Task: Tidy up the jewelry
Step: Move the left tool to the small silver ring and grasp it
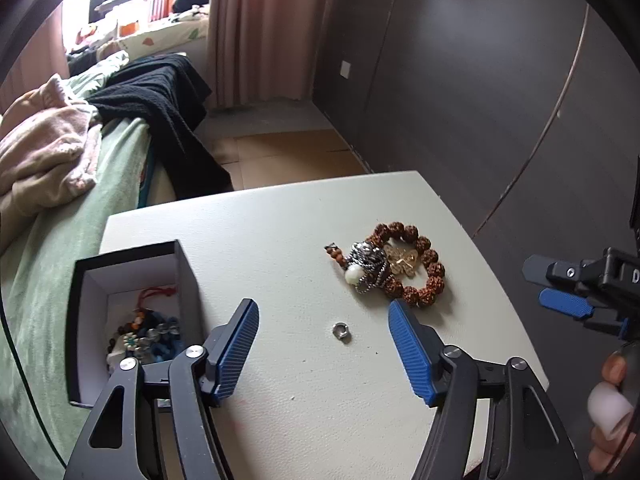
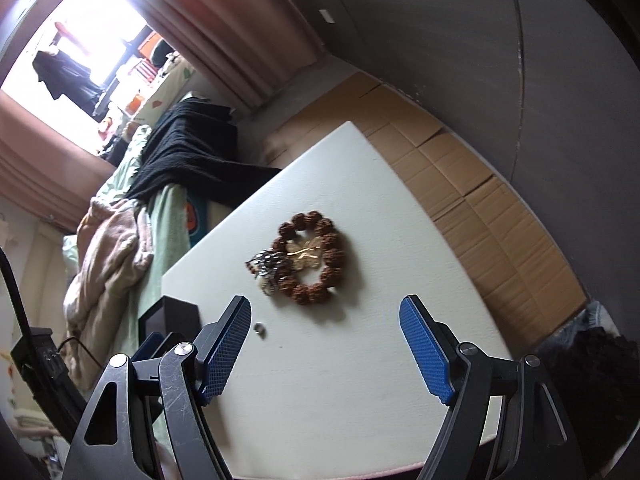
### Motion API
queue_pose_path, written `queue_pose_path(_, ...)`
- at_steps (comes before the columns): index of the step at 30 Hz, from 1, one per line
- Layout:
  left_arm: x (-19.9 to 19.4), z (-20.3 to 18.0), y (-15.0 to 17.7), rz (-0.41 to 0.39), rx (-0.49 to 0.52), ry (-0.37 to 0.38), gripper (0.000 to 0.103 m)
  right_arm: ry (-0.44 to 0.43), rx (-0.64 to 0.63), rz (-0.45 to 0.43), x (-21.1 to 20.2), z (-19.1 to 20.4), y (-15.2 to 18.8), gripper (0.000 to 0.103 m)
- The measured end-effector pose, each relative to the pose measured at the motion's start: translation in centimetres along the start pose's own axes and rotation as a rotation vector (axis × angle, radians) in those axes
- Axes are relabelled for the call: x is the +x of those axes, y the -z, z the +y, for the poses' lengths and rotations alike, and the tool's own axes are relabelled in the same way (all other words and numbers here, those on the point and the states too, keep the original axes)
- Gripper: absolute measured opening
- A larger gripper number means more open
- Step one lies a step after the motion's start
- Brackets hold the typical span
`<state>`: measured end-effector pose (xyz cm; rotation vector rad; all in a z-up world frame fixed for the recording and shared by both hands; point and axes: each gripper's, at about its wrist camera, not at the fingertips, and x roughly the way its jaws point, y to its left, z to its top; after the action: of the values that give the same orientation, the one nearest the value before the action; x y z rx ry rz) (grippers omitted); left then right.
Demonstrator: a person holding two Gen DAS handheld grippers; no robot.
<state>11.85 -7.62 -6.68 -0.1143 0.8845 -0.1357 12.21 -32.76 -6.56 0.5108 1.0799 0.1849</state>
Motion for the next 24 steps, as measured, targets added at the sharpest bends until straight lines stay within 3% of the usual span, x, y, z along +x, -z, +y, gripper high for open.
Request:
queue_pose_path(6, 2.9, -1.9, 0.8, 0.065, 0.087, -0.039, 0.05, 0.0, 0.023, 0.023, 0.2, -1.3, -0.6, 0.077)
queue_pose_path(15, 5.6, -2.3, 1.4, 0.117, 0.112, -0.065, 0.049, 0.014, 0.061, 0.031, 0.4, -2.3, -1.3, 0.077)
queue_pose_path(20, 6.8, -2.6, 1.9, 0.155, 0.13, -0.061, 0.015, 0.024, 0.059, 0.036, 1.0, -2.2, -1.6, 0.077)
queue_pose_path(24, 6.4, -2.2, 1.8, 0.136, 0.115, -0.039, 0.013, 0.032, 0.041, 0.041, 1.5, -1.5, -1.7, 0.077)
